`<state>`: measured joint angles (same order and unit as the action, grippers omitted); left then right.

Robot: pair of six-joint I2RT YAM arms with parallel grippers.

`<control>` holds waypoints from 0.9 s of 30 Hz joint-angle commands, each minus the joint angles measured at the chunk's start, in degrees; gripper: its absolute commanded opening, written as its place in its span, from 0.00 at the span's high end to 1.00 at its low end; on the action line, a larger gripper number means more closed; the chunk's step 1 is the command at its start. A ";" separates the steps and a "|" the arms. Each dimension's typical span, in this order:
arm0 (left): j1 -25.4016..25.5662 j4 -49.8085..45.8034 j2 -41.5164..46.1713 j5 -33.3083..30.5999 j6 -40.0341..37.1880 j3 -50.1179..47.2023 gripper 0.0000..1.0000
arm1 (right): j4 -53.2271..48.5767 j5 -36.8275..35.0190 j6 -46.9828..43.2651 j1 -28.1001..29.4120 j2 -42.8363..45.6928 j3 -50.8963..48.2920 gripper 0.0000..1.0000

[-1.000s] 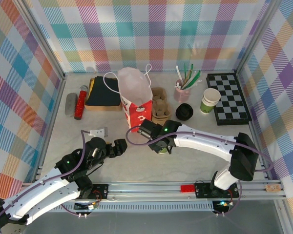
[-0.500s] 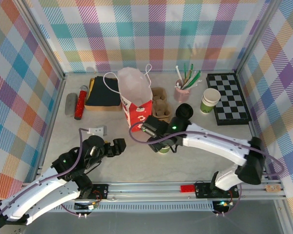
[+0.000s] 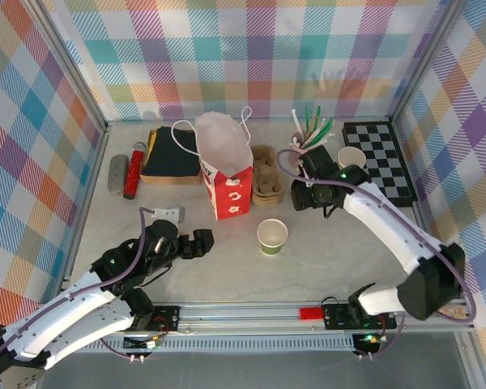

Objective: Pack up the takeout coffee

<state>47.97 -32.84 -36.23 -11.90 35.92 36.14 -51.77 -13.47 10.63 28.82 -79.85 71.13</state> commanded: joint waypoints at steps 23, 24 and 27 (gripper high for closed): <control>-0.06 -2.18 6.23 -1.52 0.37 -3.79 0.06 | 6.24 1.90 2.01 -5.53 -26.73 17.11 0.49; -0.06 -2.30 6.34 -1.56 0.37 -3.88 0.06 | 6.41 1.74 2.32 -5.53 -27.05 17.28 0.49; -0.06 -2.38 6.69 -1.79 0.55 -4.16 0.06 | 6.15 1.39 3.30 -5.70 -28.18 18.30 0.50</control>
<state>47.97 -33.56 -30.28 -12.73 36.40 32.93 -45.45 -11.29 11.92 23.57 -107.13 87.39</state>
